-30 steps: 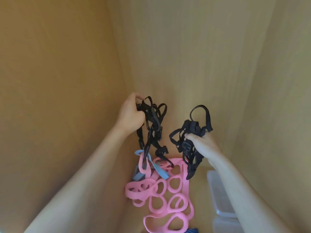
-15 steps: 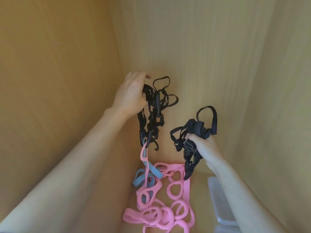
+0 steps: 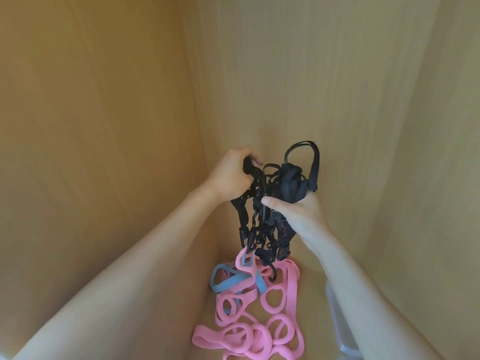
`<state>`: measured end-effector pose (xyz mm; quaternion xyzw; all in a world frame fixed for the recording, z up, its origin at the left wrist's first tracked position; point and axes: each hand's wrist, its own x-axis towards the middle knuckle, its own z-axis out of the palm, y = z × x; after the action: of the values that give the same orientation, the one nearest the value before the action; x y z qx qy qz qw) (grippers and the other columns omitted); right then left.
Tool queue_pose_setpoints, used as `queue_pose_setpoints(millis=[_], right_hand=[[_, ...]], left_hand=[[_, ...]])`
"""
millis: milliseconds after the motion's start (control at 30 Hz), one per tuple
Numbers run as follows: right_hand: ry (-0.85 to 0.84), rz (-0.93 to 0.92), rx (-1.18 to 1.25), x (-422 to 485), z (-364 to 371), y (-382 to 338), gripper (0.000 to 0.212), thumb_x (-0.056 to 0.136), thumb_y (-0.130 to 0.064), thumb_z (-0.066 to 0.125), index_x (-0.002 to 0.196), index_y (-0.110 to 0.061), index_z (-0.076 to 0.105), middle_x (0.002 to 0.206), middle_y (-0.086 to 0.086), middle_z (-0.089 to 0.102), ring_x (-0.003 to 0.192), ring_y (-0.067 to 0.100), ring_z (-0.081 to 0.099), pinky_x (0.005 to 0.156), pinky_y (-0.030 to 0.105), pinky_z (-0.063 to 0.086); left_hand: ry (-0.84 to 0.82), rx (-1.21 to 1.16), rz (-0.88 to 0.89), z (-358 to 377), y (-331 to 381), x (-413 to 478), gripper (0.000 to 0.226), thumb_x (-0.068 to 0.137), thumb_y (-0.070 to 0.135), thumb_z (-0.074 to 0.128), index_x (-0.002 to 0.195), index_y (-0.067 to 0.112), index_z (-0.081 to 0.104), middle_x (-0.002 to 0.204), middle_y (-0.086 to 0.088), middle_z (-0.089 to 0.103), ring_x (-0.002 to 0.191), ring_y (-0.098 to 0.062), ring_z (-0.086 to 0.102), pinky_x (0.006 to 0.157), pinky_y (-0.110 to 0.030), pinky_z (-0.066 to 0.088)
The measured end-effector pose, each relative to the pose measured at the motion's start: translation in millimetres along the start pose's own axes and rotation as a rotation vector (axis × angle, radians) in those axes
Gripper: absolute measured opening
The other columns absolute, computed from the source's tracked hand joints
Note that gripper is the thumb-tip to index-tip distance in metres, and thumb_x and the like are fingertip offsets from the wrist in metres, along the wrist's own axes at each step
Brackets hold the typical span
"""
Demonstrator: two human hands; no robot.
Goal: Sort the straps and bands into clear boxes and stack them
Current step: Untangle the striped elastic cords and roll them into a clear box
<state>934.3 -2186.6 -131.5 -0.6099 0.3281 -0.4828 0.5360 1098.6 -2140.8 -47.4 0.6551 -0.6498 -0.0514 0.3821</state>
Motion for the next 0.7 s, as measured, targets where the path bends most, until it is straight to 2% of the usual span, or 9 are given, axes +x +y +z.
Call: queue_pose_setpoints(millis=[33, 100, 233, 333, 433, 533, 600, 633, 700], right_hand=[[-0.024, -0.011, -0.04, 2, 3, -3, 0.035, 0.063, -0.03, 0.095, 0.09, -0.025, 0.074, 0.086, -0.017, 0.076, 0.079, -0.003, 0.071, 0.065, 0.016, 0.051], [-0.059, -0.025, -0.091, 7, 10, -7, 0.041, 0.061, -0.03, 0.096, 0.094, -0.031, 0.071, 0.088, -0.021, 0.075, 0.08, -0.004, 0.07, 0.065, 0.014, 0.051], [-0.036, -0.023, -0.097, 17, 19, -8, 0.035, 0.067, -0.024, 0.093, 0.093, -0.033, 0.071, 0.09, -0.017, 0.077, 0.084, 0.002, 0.072, 0.078, 0.029, 0.057], [0.015, -0.004, -0.1, 21, 23, -7, 0.025, 0.071, -0.021, 0.088, 0.089, -0.028, 0.072, 0.08, -0.019, 0.075, 0.072, -0.003, 0.07, 0.064, 0.023, 0.052], [0.074, -0.003, -0.088, 23, 23, -7, 0.023, 0.073, -0.02, 0.085, 0.086, -0.028, 0.069, 0.076, -0.025, 0.072, 0.069, -0.008, 0.067, 0.058, 0.017, 0.046], [0.103, 0.015, -0.078, 25, 19, -10, 0.017, 0.072, -0.022, 0.084, 0.08, -0.027, 0.069, 0.072, -0.023, 0.072, 0.065, -0.009, 0.066, 0.057, 0.019, 0.044], [0.099, 0.02, -0.078, 27, 16, -12, 0.017, 0.07, -0.025, 0.084, 0.08, -0.027, 0.071, 0.074, -0.022, 0.073, 0.065, -0.009, 0.066, 0.059, 0.022, 0.044], [0.096, 0.018, -0.073, 28, 14, -13, 0.018, 0.07, -0.025, 0.085, 0.082, -0.028, 0.072, 0.075, -0.022, 0.073, 0.067, -0.009, 0.066, 0.061, 0.022, 0.044], [0.09, 0.019, -0.046, 31, 11, -16, 0.021, 0.069, -0.025, 0.086, 0.084, -0.028, 0.073, 0.079, -0.021, 0.074, 0.07, -0.006, 0.068, 0.065, 0.025, 0.047]], left_hand=[[-0.021, -0.053, 0.006, 2, 6, -1, 0.042, 0.082, -0.016, 0.056, 0.104, 0.017, 0.066, 0.092, 0.005, 0.063, 0.079, -0.007, 0.063, 0.062, -0.011, 0.049], [-0.057, -0.165, 0.002, 3, 16, -1, 0.05, 0.079, -0.02, 0.054, 0.108, 0.019, 0.063, 0.095, 0.003, 0.064, 0.085, -0.007, 0.065, 0.068, -0.015, 0.054], [-0.123, -0.31, -0.049, -4, 25, -3, 0.058, 0.08, -0.021, 0.052, 0.121, 0.018, 0.059, 0.11, 0.0, 0.063, 0.108, -0.019, 0.064, 0.084, -0.026, 0.059], [-0.131, -0.439, -0.079, -15, 12, -13, 0.061, 0.082, -0.017, 0.058, 0.132, 0.018, 0.055, 0.126, 0.002, 0.063, 0.122, -0.014, 0.059, 0.101, -0.033, 0.052], [-0.036, -0.534, -0.158, -11, -12, -33, 0.062, 0.084, -0.011, 0.063, 0.136, 0.021, 0.052, 0.135, 0.008, 0.06, 0.13, -0.009, 0.053, 0.112, -0.032, 0.039], [0.022, -0.637, -0.361, 17, -44, -66, 0.06, 0.084, 0.012, 0.077, 0.137, 0.024, 0.051, 0.139, 0.007, 0.057, 0.127, -0.012, 0.056, 0.112, -0.04, 0.042], [-0.042, -0.713, -0.463, 41, -69, -91, 0.066, 0.077, 0.029, 0.083, 0.134, 0.026, 0.051, 0.136, 0.004, 0.059, 0.123, -0.014, 0.058, 0.109, -0.041, 0.046], [-0.095, -0.721, -0.478, 51, -79, -101, 0.066, 0.073, 0.031, 0.084, 0.131, 0.028, 0.052, 0.134, 0.004, 0.059, 0.122, -0.013, 0.059, 0.108, -0.039, 0.047], [-0.187, -0.642, -0.472, 73, -94, -115, 0.066, 0.074, 0.021, 0.082, 0.132, 0.029, 0.051, 0.132, 0.006, 0.059, 0.116, -0.006, 0.061, 0.1, -0.029, 0.052]])
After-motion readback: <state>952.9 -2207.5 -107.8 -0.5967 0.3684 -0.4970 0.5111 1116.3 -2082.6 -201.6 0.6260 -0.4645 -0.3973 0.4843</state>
